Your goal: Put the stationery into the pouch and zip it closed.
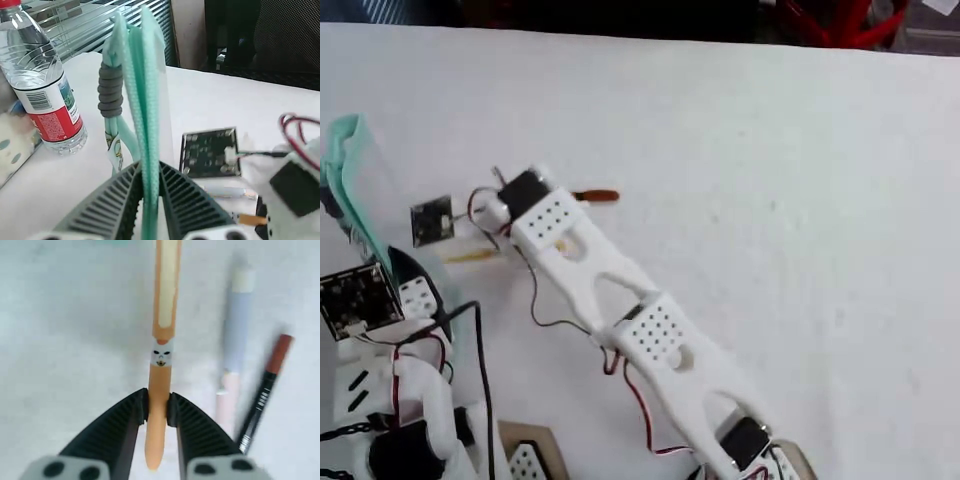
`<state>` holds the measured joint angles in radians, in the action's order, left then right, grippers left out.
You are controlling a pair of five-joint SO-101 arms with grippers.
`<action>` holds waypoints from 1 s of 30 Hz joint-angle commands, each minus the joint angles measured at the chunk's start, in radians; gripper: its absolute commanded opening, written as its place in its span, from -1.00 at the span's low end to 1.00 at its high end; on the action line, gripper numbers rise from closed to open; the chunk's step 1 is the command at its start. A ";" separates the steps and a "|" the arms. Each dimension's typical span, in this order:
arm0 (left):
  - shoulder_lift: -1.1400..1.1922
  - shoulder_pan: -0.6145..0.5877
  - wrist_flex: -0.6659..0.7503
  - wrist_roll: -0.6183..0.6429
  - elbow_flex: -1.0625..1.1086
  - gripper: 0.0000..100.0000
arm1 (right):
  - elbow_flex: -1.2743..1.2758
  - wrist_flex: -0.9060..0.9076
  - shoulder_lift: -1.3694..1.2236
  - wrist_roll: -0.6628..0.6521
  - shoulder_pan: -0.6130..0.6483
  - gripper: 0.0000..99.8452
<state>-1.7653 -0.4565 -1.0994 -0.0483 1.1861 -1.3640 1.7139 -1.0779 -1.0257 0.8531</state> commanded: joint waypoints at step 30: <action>0.012 0.599 0.109 0.009 -0.325 -0.95 | 0.250 0.007 1.185 0.368 -0.432 -0.96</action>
<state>-1.7637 -0.0023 -1.0625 -0.0453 0.9068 -1.1999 1.7200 -0.0453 -0.6743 0.5094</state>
